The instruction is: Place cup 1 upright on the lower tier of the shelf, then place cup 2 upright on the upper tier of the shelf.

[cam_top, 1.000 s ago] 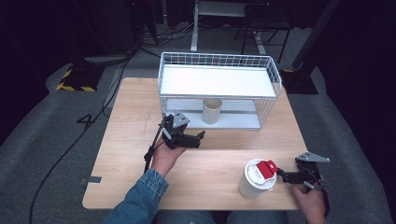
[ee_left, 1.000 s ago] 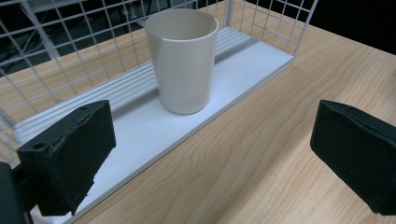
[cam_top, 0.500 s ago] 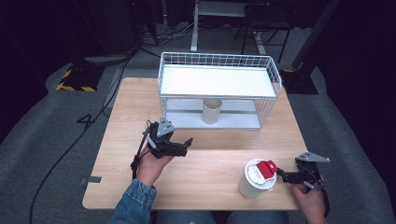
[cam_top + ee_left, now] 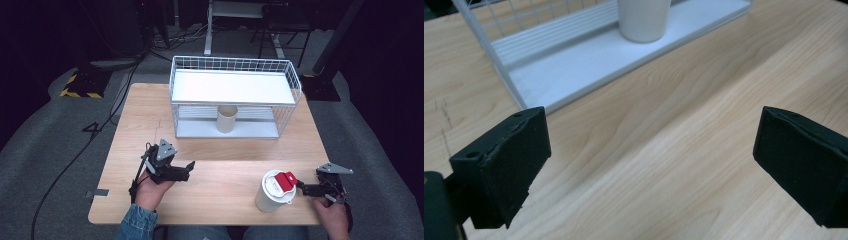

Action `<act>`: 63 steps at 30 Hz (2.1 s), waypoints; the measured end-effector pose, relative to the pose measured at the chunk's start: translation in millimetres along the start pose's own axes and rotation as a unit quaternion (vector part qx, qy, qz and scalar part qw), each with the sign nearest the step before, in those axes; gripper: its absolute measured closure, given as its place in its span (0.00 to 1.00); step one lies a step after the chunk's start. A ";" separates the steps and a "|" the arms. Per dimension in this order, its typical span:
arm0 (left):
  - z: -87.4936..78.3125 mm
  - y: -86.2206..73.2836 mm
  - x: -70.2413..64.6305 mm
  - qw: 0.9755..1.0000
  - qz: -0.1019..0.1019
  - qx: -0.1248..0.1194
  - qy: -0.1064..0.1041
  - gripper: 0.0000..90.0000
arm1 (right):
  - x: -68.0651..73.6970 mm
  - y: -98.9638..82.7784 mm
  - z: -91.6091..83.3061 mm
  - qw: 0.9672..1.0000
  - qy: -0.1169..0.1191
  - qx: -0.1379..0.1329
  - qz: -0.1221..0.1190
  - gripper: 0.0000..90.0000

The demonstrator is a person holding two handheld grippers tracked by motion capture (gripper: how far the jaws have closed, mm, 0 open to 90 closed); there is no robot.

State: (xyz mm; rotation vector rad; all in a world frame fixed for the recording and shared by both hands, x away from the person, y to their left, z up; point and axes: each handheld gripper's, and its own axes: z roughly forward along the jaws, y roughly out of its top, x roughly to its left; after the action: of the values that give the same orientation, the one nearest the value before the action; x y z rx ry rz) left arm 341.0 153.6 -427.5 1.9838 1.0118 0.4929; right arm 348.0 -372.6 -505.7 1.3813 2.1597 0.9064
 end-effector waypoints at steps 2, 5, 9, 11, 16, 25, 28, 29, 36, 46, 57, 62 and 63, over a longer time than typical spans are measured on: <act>-2.0 -5.5 0.8 1.000 -0.002 0.008 0.003 0.03 | 0.0 0.0 0.0 1.000 0.000 0.000 0.000 0.02; -4.7 -14.0 4.1 1.000 -0.007 0.022 0.010 0.03 | -0.1 0.0 0.0 1.000 0.000 0.000 0.000 0.02; -1.6 -31.4 9.7 0.998 -0.032 0.043 0.019 0.03 | -0.3 -0.1 -0.3 1.000 0.003 -0.001 -0.001 0.03; -0.2 -39.8 13.7 0.997 -0.044 0.055 0.024 0.04 | -0.7 -0.4 -1.0 1.000 0.009 -0.004 -0.008 0.06; 0.3 -55.1 21.3 0.994 -0.071 0.079 0.036 0.04 | -0.6 -0.5 -1.4 1.000 0.013 -0.006 -0.011 0.07; 1.4 -67.6 28.3 0.990 -0.078 0.111 0.043 0.04 | -0.7 -0.8 -1.7 1.000 0.012 -0.005 -0.011 0.07; 1.6 -71.7 31.6 0.988 -0.073 0.125 0.045 0.04 | -0.5 -1.3 -1.9 1.000 0.012 -0.006 -0.011 0.06; 1.7 -72.7 32.2 0.988 -0.072 0.126 0.046 0.04 | -0.4 -1.4 -2.1 1.000 0.012 -0.006 -0.010 0.06; 7.6 -81.4 33.9 0.986 -0.056 0.145 0.053 0.04 | -1.1 -1.5 -2.1 1.000 0.016 -0.005 -0.016 0.06; 8.6 -88.6 44.0 0.991 -0.047 0.112 0.051 0.00 | -1.8 -0.9 -1.4 1.000 0.018 -0.002 -0.017 0.04; 11.0 -87.1 45.1 0.991 -0.047 0.112 0.051 0.00 | -2.1 -0.1 -0.2 1.000 0.014 0.003 -0.013 0.00; 10.9 -87.0 45.2 0.991 -0.046 0.113 0.051 0.00 | -1.8 0.3 -0.6 1.000 0.020 0.000 -0.014 0.00; 10.9 -87.0 45.2 0.991 -0.046 0.113 0.051 0.00 | -1.0 0.8 -1.5 1.000 0.022 -0.001 -0.014 0.00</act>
State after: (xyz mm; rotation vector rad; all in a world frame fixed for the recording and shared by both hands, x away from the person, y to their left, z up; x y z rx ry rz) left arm 333.8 212.8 -506.1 2.1154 1.2634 0.4488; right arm 347.9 -373.7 -504.0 1.3382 2.2043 0.9362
